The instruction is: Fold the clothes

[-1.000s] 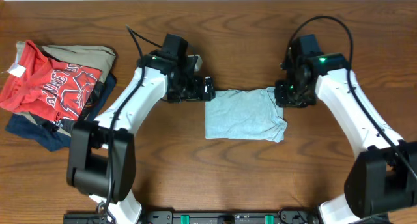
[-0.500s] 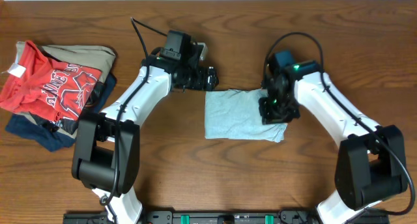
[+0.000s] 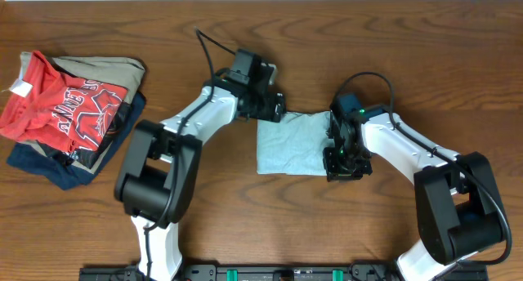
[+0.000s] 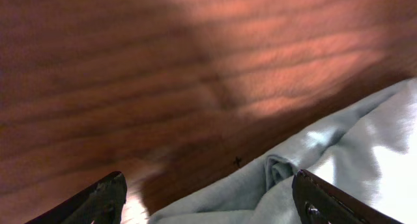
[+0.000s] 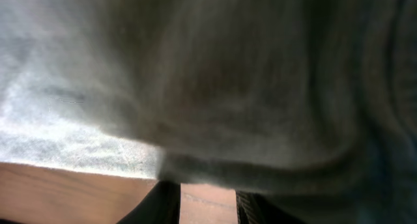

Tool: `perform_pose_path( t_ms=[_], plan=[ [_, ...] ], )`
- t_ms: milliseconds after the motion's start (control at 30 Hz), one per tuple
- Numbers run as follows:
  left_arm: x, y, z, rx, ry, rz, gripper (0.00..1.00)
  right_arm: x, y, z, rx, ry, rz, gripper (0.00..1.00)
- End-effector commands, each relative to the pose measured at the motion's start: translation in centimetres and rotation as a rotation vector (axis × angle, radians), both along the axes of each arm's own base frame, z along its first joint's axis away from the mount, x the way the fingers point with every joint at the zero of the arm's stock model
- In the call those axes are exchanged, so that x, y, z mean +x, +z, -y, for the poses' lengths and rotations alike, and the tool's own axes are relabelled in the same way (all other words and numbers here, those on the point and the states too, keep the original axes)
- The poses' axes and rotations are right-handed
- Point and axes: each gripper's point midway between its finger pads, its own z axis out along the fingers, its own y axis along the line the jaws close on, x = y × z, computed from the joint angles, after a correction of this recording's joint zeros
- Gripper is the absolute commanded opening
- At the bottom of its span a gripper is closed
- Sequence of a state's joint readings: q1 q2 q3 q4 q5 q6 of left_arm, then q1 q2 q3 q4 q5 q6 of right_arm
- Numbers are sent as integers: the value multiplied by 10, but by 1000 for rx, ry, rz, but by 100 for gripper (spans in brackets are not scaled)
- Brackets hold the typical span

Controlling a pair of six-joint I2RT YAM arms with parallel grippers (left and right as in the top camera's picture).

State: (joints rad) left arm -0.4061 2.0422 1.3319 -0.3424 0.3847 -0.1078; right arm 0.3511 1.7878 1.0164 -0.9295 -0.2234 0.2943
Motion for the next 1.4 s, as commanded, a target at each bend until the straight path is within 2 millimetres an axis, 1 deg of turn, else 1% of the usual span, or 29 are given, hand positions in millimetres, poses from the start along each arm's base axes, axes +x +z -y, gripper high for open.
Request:
perform_pose_path(
  t_ms=[0,67,100,200,267,333,400,467,533,567,633,700,767,833,933,967,1000,1033,1067,1100,1133,1167,1233,1267,1367],
  plan=[
    [-12,-21,-2,40,-5,-63,82,4,-6,9,-72,-10,22,27],
    [-24,-31,-8,71,-4,-120,80,8,-7,17,-115,-9,44,28],
    [-30,-34,-15,103,3,-145,79,12,-8,25,-156,-25,62,29],
    [-44,-42,-34,201,23,-201,79,25,-9,42,-229,-65,116,36],
    [-58,-45,-44,248,26,-257,77,40,-10,50,-244,-91,169,38],
    [-76,-46,-52,281,22,-331,72,61,-10,55,-237,-116,245,38],
    [-95,-45,-57,304,43,-418,65,85,-8,57,-210,-118,330,36],
    [-117,-40,-54,278,64,-530,64,109,-4,55,-175,-128,423,34],
    [-136,-33,-46,235,49,-622,64,131,3,47,-120,-114,510,33],
    [-144,-30,-42,220,42,-656,60,140,7,40,-82,-97,550,32],
    [-153,-27,-40,217,35,-696,57,151,13,26,-4,-68,593,33],
    [-158,-22,-43,228,35,-713,55,152,16,17,43,-61,593,36],
    [-156,-16,-47,230,45,-703,53,144,14,19,35,-60,561,38],
    [-147,-8,-56,250,79,-664,54,134,10,26,4,-58,519,38],
    [-119,14,-79,297,163,-538,54,116,5,45,-78,-62,446,39],
    [-108,24,-86,298,189,-483,55,110,3,52,-106,-67,421,40],
    [-98,32,-91,290,209,-434,64,105,2,57,-124,-72,397,41],
    [-86,43,-93,258,229,-378,76,100,1,62,-134,-77,374,43],
    [-76,51,-94,228,243,-331,84,96,0,65,-139,-81,356,45],
    [-66,60,-93,192,254,-284,91,92,-1,68,-144,-86,338,45],
    [-58,67,-89,150,241,-249,95,88,-2,70,-148,-89,323,46],
    [-52,73,-80,92,197,-216,96,86,-2,71,-151,-90,311,46],
    [-47,82,-61,-12,91,-171,100,82,-2,72,-154,-91,297,47],
    [-45,83,-55,-42,56,-160,98,81,-2,72,-154,-90,290,47],
    [-41,81,-41,-108,-20,-135,98,76,-3,73,-156,-88,272,49]
  ],
)
